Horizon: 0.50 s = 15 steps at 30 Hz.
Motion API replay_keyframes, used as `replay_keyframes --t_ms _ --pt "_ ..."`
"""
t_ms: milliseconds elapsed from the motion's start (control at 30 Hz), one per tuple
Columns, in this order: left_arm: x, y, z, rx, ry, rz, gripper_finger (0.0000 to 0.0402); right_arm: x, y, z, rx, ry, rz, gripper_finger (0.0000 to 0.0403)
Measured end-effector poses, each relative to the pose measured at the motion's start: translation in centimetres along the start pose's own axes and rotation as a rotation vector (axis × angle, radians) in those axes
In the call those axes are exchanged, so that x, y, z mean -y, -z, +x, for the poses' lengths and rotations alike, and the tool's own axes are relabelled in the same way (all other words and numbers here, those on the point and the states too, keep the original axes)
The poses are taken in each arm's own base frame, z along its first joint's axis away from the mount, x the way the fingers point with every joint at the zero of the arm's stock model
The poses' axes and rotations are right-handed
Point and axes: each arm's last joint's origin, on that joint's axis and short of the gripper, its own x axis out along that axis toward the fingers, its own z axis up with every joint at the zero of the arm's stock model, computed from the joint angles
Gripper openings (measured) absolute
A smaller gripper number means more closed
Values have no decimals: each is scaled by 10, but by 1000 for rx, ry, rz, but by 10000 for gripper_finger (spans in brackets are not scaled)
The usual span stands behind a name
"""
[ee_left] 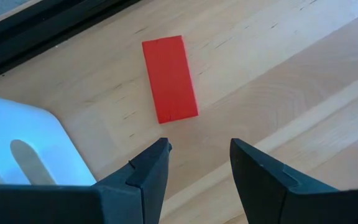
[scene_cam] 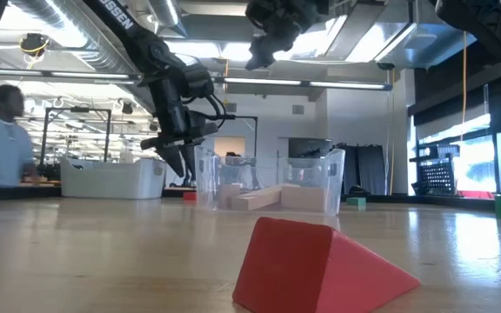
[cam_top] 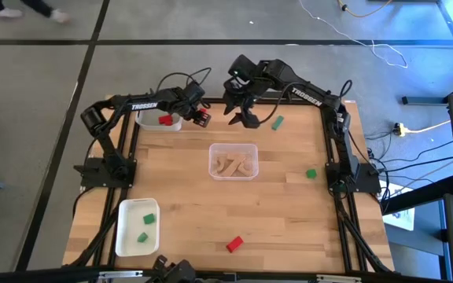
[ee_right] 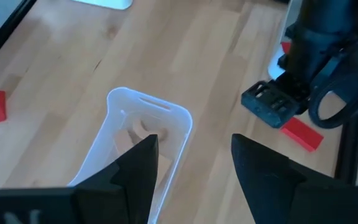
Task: Sort & place blocks by color
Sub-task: Put the red block into the gray bin
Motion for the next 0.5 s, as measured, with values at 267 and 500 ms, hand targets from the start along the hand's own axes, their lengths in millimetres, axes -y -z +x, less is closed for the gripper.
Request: replay_keyframes --t_ms 267,500 --pt "0 0 0 2 2 -38 163 4 -5 0 44 36 -32 204" --pt "4 -2 0 -6 100 -26 163 6 -8 0 74 60 -55 204"
